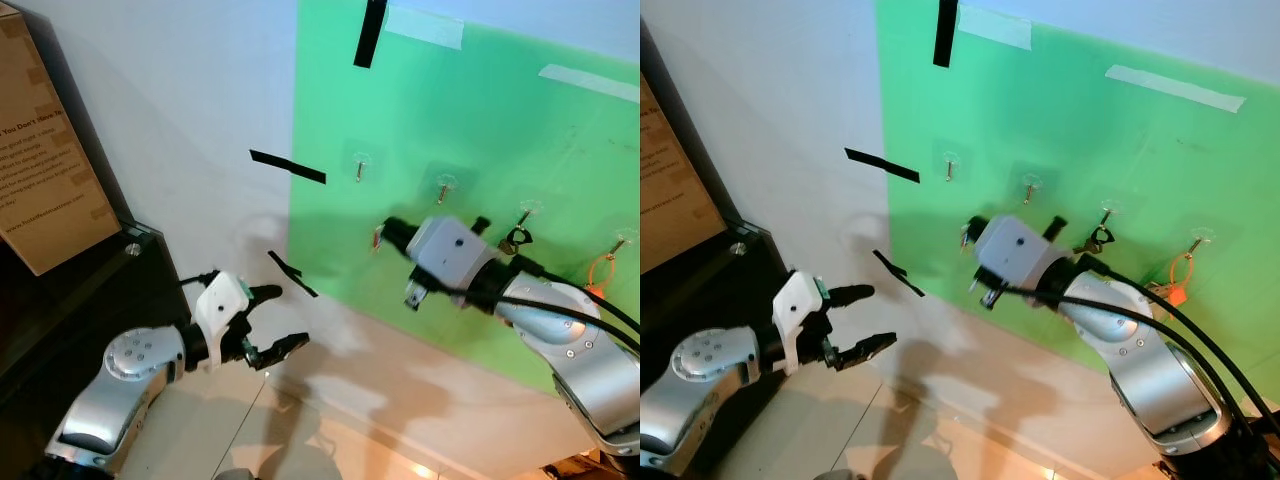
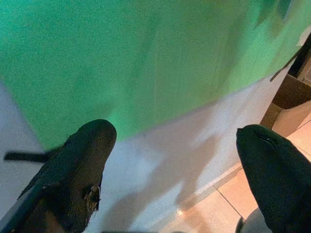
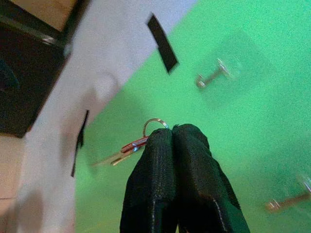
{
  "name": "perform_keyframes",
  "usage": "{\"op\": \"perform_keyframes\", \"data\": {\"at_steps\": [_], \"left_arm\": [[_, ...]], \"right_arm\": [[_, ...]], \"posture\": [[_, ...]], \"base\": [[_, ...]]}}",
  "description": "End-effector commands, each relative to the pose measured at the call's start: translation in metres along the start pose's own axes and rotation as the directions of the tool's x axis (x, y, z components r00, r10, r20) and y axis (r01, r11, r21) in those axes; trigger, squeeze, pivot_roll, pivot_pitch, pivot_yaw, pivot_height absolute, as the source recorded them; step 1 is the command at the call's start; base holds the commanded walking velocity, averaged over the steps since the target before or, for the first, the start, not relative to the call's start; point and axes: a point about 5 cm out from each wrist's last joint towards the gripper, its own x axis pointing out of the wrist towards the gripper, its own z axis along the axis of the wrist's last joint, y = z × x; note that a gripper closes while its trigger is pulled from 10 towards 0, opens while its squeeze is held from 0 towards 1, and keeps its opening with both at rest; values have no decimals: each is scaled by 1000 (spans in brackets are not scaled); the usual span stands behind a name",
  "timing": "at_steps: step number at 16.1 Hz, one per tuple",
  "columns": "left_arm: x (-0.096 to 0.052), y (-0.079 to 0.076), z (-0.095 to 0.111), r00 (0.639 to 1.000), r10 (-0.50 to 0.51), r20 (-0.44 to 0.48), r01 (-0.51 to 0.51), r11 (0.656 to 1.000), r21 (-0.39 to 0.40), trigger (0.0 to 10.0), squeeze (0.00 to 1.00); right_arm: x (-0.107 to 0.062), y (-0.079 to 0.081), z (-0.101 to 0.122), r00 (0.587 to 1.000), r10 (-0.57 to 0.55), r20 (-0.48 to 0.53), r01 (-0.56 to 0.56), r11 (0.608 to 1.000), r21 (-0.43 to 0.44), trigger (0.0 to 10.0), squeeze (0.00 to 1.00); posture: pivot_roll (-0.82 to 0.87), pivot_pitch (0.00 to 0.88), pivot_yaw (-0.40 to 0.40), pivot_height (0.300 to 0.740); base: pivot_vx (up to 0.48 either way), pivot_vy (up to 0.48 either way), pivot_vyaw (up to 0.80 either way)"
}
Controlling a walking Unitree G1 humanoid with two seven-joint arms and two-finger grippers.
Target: Hang keys on a hook
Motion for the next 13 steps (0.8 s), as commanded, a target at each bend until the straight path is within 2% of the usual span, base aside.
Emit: {"op": "perform_keyframes", "data": {"at_steps": [1,6,13], "left_arm": [[2,-1,9,1000,-21,6,21,999,29,10000,0],[2,-2,19,999,-36,12,35,998,45,10000,0],[3,-4,21,999,-47,3,46,998,41,10000,0]], "right_arm": [[-3,-9,-5,998,-51,-35,51,999,4,10000,0],[-15,-24,-4,989,-127,-69,132,989,68,10000,0],[-18,-34,2,981,-183,-65,191,971,146,10000,0]], "posture": [[30,0,-65,740],[27,0,-55,740],[26,0,-54,740]], "base": [[0,0,0],[0,0,0],[0,0,0]]}}
